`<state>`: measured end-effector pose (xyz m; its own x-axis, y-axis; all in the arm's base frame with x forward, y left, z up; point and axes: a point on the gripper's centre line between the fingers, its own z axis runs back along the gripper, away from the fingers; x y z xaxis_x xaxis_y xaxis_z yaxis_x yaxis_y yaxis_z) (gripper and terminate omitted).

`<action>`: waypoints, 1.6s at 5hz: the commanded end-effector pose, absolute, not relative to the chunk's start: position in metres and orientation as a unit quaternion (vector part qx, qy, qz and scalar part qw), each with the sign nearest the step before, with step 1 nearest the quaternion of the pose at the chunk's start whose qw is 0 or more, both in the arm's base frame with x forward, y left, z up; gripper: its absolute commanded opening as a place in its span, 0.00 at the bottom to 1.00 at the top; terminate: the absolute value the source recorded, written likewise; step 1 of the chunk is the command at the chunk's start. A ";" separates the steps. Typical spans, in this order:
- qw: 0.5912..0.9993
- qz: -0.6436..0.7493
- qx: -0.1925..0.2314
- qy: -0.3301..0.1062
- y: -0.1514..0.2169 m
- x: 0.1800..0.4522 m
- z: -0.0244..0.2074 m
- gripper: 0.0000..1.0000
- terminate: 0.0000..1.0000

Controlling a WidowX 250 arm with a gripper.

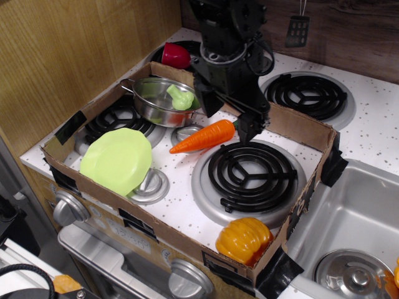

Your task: Put carrot on plate

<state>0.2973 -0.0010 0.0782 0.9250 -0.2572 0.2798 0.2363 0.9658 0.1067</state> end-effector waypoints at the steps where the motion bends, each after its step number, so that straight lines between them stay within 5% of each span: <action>1: 0.979 -0.131 0.039 -0.151 0.025 0.305 0.068 1.00 0.00; 6: 0.989 -0.073 0.033 -0.128 0.061 0.305 0.048 1.00 0.00; 8: 0.987 -0.069 0.002 -0.145 0.067 0.301 0.022 1.00 0.00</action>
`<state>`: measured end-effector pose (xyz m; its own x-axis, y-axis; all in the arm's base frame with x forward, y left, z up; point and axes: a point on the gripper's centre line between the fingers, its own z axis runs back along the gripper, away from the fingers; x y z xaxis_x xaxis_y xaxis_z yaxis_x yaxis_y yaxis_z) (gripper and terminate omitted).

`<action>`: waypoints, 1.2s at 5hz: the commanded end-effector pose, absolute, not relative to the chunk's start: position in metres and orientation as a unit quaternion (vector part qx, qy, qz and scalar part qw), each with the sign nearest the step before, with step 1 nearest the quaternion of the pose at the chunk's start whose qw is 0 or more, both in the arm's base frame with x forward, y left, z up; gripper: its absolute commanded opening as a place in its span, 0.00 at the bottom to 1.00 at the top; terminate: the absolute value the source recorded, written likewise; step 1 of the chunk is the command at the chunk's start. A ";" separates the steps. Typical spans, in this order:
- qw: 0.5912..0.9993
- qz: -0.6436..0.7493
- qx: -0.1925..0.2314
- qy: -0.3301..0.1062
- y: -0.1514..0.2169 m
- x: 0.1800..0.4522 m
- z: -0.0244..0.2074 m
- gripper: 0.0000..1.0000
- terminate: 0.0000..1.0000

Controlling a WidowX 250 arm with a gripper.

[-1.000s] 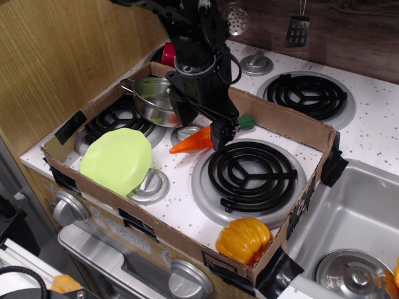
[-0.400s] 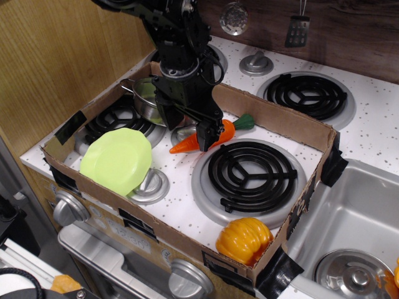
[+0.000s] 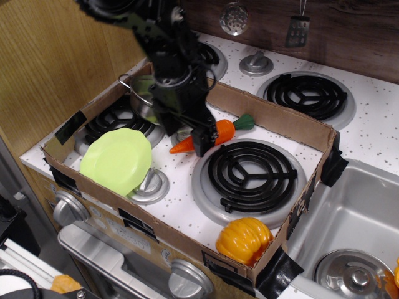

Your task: Put carrot on plate

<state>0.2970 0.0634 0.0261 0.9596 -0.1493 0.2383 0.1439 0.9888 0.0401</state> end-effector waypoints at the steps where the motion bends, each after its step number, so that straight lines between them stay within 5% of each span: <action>1: 0.987 -0.059 -0.006 -0.152 0.063 0.297 0.013 1.00 0.00; 2: 0.987 -0.052 -0.015 -0.152 0.059 0.294 0.012 1.00 0.00; 3: 0.988 -0.045 -0.016 -0.149 0.057 0.294 0.015 0.00 0.00; 6: 0.979 -0.020 -0.070 -0.188 0.043 0.306 0.073 0.00 0.00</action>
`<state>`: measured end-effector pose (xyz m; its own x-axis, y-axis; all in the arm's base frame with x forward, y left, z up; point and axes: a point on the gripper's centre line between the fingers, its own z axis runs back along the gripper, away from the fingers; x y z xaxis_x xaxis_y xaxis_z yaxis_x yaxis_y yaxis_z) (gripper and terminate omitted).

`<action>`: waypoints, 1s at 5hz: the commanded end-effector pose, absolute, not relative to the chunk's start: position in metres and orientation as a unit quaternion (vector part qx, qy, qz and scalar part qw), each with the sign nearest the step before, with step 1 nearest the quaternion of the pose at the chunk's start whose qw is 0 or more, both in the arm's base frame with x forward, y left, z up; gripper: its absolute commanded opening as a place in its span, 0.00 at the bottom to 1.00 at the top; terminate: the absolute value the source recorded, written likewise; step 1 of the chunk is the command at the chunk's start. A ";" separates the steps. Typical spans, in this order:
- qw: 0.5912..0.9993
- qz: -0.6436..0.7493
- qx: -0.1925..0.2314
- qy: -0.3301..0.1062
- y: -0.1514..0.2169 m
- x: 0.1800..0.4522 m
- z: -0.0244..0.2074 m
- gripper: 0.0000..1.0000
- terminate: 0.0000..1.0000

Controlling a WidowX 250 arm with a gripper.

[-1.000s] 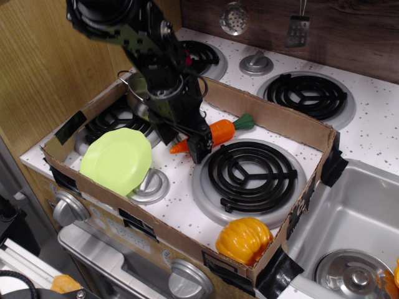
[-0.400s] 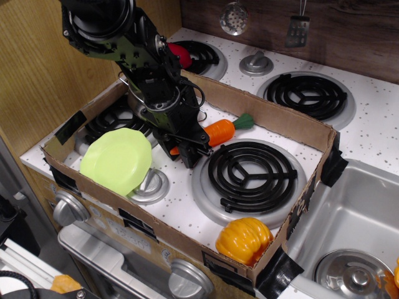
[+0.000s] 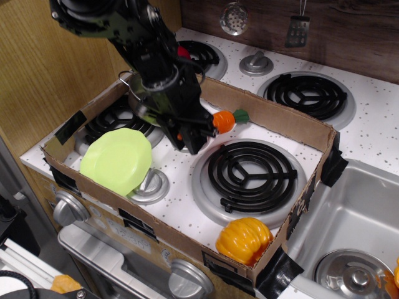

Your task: Put carrot on plate

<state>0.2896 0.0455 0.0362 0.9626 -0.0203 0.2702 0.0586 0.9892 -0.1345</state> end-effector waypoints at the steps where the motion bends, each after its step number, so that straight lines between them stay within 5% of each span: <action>1: 0.976 -0.004 -0.075 -0.203 0.035 0.303 0.085 0.00 0.00; 5: 0.919 0.282 -0.103 -0.256 0.039 0.257 0.102 0.00 0.00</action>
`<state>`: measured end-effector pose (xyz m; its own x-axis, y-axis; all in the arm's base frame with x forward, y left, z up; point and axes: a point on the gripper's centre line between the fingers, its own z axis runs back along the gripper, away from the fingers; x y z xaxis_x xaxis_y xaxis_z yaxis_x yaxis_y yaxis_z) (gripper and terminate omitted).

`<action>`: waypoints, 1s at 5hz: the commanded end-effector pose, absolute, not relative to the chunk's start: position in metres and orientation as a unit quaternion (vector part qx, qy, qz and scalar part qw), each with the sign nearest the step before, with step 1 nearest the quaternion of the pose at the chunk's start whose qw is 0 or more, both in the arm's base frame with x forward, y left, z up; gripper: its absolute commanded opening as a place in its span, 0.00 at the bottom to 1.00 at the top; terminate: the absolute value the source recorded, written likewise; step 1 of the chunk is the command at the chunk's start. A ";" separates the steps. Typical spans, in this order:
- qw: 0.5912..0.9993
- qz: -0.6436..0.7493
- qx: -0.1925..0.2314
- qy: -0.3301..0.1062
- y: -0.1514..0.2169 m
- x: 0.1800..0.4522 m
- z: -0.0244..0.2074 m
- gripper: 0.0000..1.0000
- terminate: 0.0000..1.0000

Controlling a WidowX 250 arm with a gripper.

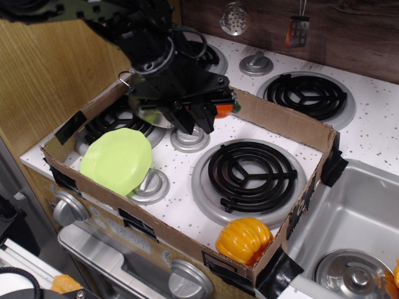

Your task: Put carrot on plate

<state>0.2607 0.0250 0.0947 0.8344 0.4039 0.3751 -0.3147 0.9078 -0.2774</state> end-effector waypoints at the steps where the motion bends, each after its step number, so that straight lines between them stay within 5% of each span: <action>1: 0.872 0.382 -0.085 -0.294 0.044 0.250 0.103 0.00 0.00; 3: 0.736 0.581 -0.035 -0.345 0.040 0.243 0.105 0.00 0.00; 5: 0.699 0.641 -0.049 -0.315 0.034 0.233 0.090 0.00 0.00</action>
